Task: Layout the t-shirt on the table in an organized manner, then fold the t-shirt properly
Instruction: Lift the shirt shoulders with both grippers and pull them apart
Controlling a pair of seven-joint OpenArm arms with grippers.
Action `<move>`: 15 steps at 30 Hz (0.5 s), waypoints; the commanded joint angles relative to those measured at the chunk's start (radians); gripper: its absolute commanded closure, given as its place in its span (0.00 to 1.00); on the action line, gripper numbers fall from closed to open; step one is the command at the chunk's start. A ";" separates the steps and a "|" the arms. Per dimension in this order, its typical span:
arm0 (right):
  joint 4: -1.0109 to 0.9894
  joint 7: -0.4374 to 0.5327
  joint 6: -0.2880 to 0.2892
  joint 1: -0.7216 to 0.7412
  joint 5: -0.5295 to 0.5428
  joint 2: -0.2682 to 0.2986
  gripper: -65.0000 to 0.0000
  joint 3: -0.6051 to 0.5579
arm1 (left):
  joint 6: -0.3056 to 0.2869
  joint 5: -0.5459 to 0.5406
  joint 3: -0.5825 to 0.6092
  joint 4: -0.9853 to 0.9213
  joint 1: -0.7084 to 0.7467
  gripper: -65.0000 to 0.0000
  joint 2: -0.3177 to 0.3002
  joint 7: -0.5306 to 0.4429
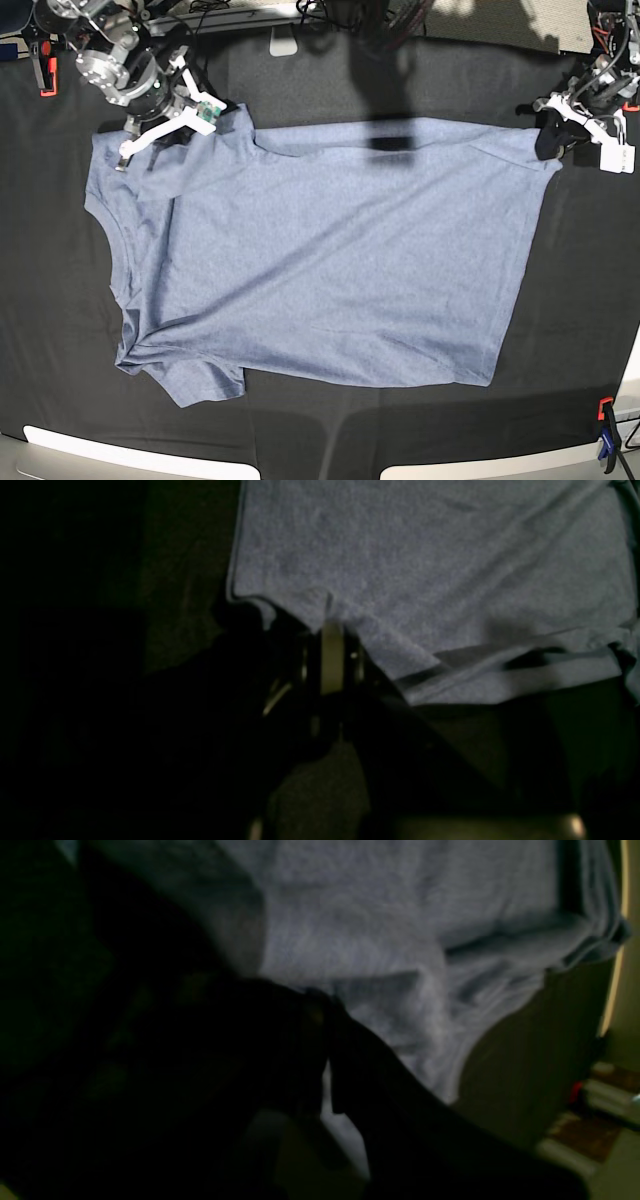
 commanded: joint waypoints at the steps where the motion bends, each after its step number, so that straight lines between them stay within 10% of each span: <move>1: 0.050 -0.014 -0.010 -0.018 -0.006 0.036 1.00 0.005 | -0.003 -0.021 -0.014 0.016 0.001 1.00 -0.014 -0.007; 8: 0.251 -0.141 -0.049 -0.233 -0.006 0.212 1.00 0.005 | -0.004 -0.094 -0.128 0.016 0.055 1.00 -0.014 0.006; 15: 0.348 -0.206 -0.051 -0.431 -0.110 0.272 1.00 0.005 | -0.061 -0.166 -0.233 0.016 0.142 1.00 -0.014 0.060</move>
